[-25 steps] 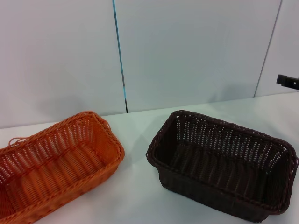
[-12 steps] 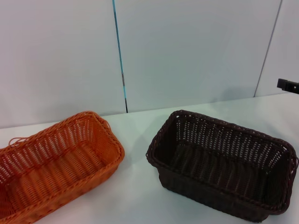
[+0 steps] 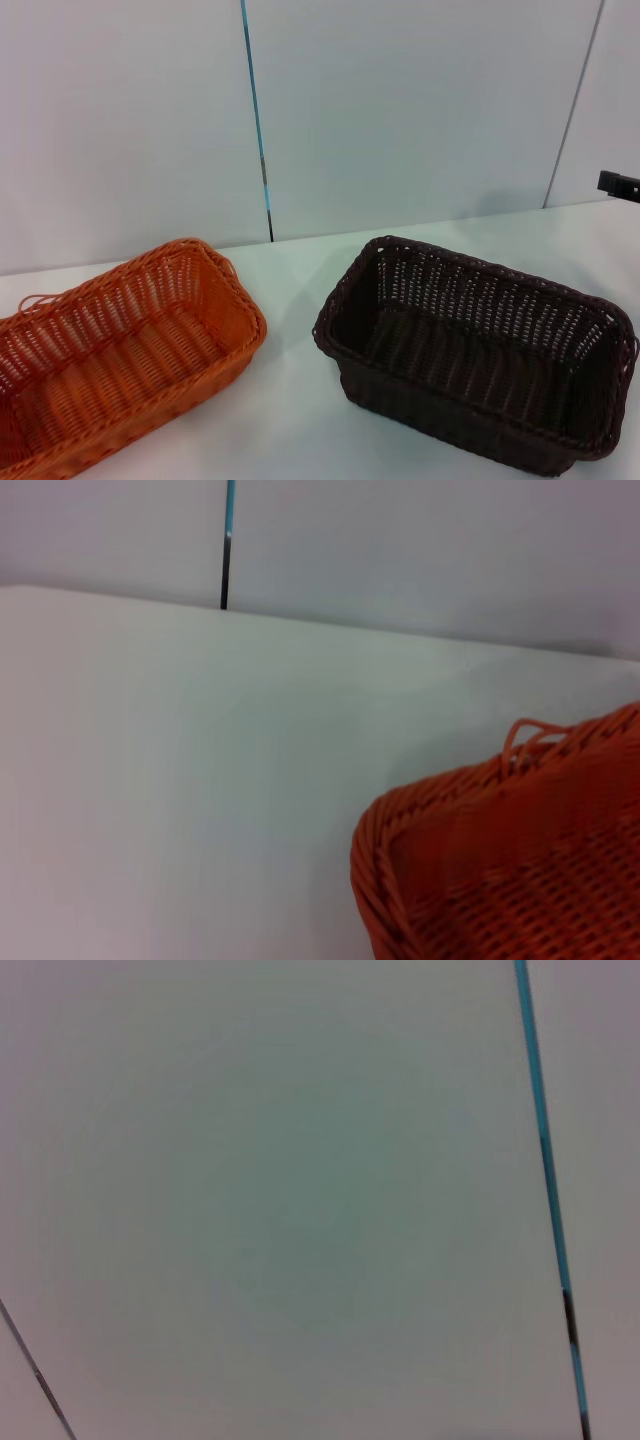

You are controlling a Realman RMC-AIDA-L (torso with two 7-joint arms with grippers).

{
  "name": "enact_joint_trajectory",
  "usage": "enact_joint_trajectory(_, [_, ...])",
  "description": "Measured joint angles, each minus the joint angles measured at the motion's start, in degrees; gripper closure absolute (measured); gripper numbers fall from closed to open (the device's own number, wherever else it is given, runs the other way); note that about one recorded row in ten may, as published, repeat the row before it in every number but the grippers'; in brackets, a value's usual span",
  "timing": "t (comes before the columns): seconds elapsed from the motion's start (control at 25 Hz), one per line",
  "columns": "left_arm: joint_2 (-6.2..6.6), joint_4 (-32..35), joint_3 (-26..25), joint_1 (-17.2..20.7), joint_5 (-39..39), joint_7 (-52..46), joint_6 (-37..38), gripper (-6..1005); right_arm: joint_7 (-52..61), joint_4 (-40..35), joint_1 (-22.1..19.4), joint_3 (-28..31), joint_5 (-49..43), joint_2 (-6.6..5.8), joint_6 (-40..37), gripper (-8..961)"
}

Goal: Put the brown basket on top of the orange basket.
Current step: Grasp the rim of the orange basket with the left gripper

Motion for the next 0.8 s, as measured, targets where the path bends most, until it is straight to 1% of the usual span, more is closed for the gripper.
enact_joint_trajectory(0.28, [-0.54, 3.07, 0.06, -0.2, 0.1, -0.08, 1.49, 128, -0.15, -0.72, 0.1, 0.08, 0.0, -0.11, -0.44, 188])
enact_joint_trajectory(0.48, [-0.01, 6.91, 0.06, -1.42, 0.12, 0.06, 2.21, 129, -0.61, -1.35, 0.36, 0.08, 0.0, -0.33, -0.53, 188])
enact_joint_trajectory(0.64, [-0.53, 6.86, 0.39, -1.63, 0.12, 0.35, 4.26, 131, -0.81, -1.52, 0.42, 0.1, 0.0, -0.42, -0.65, 187])
enact_joint_trajectory(0.8, [-0.63, 7.05, 0.76, -1.91, 0.12, 0.33, 5.14, 140, -0.83, -1.56, 0.4, 0.27, 0.0, -0.44, -0.69, 187])
